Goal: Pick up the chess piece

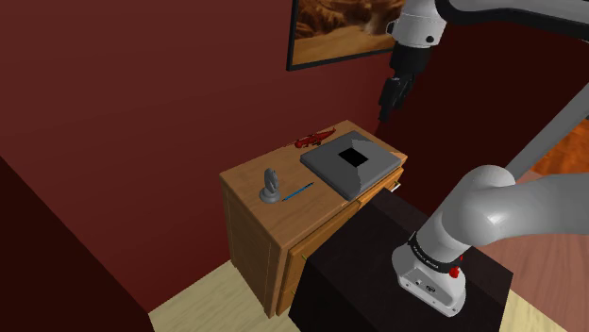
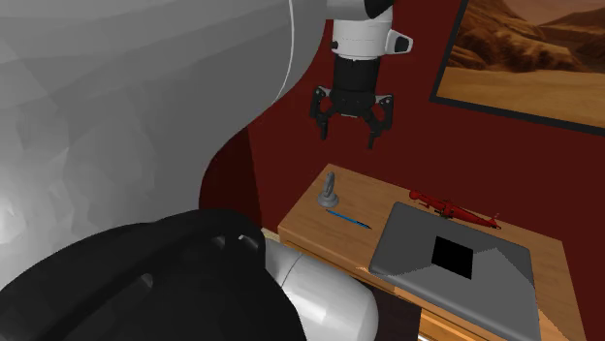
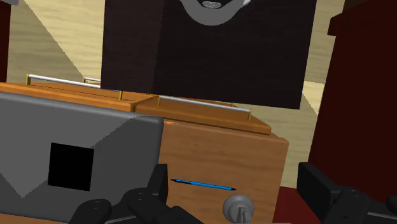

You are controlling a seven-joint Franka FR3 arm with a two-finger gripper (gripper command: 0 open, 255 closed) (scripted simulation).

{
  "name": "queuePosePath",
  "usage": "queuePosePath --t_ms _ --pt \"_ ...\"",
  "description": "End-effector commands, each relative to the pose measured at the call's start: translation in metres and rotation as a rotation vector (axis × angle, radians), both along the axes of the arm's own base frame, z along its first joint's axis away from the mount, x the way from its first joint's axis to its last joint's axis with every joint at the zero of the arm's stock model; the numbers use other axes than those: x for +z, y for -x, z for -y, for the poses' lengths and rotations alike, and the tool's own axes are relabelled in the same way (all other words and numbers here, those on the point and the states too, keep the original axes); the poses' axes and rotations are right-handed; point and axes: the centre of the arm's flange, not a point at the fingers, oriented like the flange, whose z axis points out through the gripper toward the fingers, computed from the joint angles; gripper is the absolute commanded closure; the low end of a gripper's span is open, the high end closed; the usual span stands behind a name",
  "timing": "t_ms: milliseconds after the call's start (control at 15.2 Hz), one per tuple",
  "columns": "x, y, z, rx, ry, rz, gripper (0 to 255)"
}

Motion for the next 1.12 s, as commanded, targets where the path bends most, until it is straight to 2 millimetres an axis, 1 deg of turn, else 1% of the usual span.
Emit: queuePosePath --t_ms 0,1056 --pt "0.000 0.000 0.000 0.000 0.000 0.000 0" --pt "-0.150 -0.133 -0.062 -0.066 0.007 0.012 0"
